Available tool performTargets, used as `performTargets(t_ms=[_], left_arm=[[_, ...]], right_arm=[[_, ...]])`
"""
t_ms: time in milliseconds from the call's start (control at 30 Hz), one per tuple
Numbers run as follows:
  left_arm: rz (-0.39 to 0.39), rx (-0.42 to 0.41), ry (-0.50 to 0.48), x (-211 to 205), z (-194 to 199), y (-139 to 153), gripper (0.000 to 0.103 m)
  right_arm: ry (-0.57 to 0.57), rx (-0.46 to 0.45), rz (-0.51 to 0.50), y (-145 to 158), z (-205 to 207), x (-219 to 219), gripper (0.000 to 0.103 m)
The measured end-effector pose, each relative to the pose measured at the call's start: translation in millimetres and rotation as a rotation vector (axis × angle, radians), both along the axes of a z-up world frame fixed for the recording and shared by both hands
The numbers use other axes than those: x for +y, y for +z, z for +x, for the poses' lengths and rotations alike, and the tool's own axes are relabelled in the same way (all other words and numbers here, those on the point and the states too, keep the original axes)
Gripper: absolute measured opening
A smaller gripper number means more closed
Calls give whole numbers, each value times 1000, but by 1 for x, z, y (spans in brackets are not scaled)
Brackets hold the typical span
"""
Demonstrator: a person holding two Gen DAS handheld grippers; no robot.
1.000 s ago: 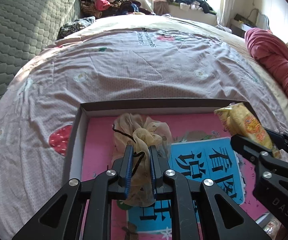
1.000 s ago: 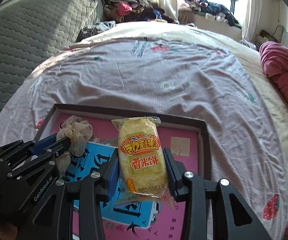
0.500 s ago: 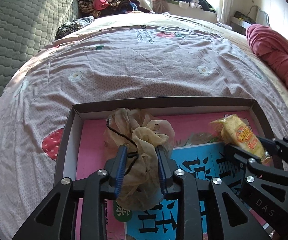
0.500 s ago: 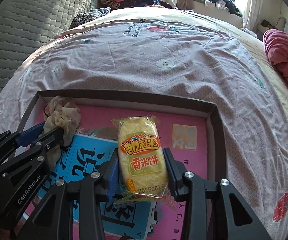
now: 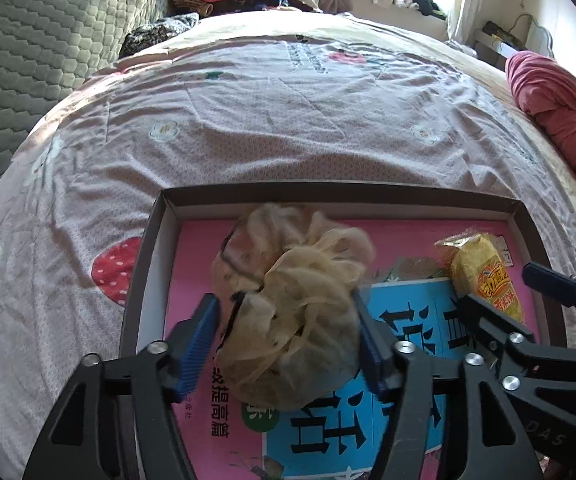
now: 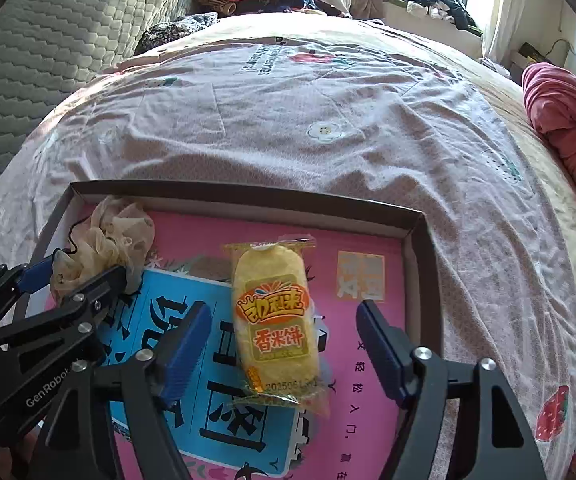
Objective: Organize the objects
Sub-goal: 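Open left tool to drop the pouch in the tray while right tool releases the pack, then pull both open tools back from the tray toward the remaining snacks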
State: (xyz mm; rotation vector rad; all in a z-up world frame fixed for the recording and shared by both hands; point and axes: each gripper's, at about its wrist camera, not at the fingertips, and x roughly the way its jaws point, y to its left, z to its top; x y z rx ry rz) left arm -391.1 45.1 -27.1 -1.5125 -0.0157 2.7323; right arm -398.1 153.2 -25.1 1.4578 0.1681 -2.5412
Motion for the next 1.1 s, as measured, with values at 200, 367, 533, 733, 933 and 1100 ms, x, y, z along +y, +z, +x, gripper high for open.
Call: performTargets(t_ms=[200,367,533,733,933,1100], left_arm=[[-6,-17,6,-2,5,0,74],[-19,-4,1,-2,15,8,76],[-18,17,6,-4,24,23,80],[-23,61,-1,-5,44,50,87],[-23,111,-2,-6,67,76,92],[-27,149,5,-9,87,98,93]], right_arm=[[-14,-2,-29,9,6,7,82],[-14,19,-36,20,15,11,87],[-6,32,-37,30,27,13,90],[-10,63,-58,47,44,19,95],[-4,100,-74,68,64,25,101],[7,136,-94,87,84,29,102]])
